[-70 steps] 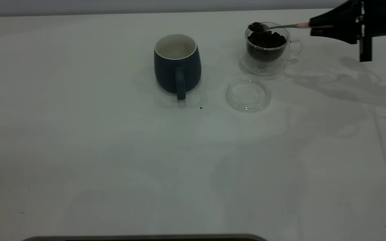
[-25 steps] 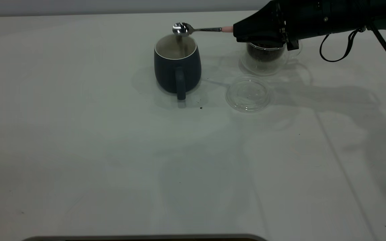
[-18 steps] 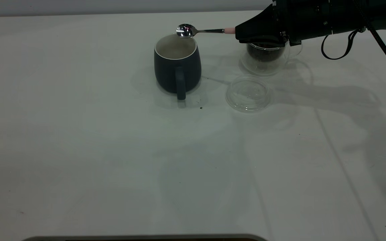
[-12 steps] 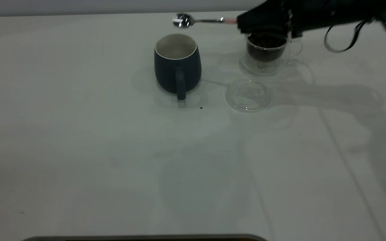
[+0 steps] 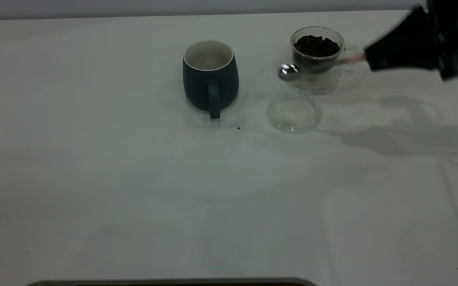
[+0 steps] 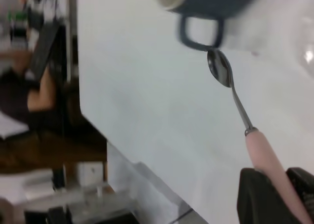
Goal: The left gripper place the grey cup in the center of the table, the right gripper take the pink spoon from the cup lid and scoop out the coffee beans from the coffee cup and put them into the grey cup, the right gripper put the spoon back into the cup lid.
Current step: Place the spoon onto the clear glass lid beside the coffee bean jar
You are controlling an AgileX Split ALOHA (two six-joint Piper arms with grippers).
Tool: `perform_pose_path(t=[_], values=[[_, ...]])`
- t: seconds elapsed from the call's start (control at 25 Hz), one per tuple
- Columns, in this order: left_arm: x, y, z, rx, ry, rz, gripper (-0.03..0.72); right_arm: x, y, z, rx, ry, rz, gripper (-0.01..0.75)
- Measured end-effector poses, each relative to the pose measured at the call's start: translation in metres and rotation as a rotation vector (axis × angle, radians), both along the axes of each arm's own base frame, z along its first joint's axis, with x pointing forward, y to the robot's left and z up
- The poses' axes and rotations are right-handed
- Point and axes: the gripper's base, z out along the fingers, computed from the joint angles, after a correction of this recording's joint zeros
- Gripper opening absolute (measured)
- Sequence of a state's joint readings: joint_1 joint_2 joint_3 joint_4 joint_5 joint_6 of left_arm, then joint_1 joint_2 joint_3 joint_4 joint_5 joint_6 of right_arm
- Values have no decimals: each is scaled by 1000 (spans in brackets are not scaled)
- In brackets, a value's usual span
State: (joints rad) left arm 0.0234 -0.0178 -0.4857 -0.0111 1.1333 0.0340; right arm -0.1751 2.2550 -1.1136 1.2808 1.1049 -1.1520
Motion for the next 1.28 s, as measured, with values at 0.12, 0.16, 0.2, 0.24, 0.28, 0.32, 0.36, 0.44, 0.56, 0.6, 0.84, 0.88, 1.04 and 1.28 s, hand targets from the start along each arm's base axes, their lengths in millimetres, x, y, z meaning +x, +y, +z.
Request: perform_pose_path(t=[0.12, 0.16, 0.2, 0.24, 0.28, 0.32, 0.36, 0.44, 0.56, 0.6, 0.84, 0.88, 1.04, 1.28], values=[[0, 0, 0, 0, 0, 0, 565, -4, -9, -13, 5, 27, -57, 106], [0, 0, 0, 0, 0, 0, 565, -3, -10, -18, 9, 38, -79, 106], [0, 0, 0, 0, 0, 0, 565, -3, -11, -24, 12, 50, -96, 106], [0, 0, 0, 0, 0, 0, 565, -1, -11, -28, 10, 56, -106, 105], [0, 0, 0, 0, 0, 0, 565, 1, -11, -34, 10, 64, -116, 105], [0, 0, 0, 0, 0, 0, 565, 2, -12, -40, 11, 72, -120, 105], [0, 0, 0, 0, 0, 0, 565, 4, -12, -44, 11, 75, -123, 105], [0, 0, 0, 0, 0, 0, 565, 8, -13, -54, 11, 87, -132, 105], [0, 0, 0, 0, 0, 0, 565, 13, -13, -62, 6, 90, -142, 105], [0, 0, 0, 0, 0, 0, 565, 14, -13, -64, 4, 94, -144, 105], [0, 0, 0, -1, 0, 1, 565, 17, -12, -76, 9, 110, -159, 105], [0, 0, 0, -1, 0, 1, 565, 17, -12, -78, 9, 104, -159, 105], [0, 0, 0, -1, 0, 1, 565, 19, -9, -92, 15, 102, -156, 105], [0, 0, 0, -1, 0, 1, 565, 24, 5, -108, 49, 89, -114, 105]])
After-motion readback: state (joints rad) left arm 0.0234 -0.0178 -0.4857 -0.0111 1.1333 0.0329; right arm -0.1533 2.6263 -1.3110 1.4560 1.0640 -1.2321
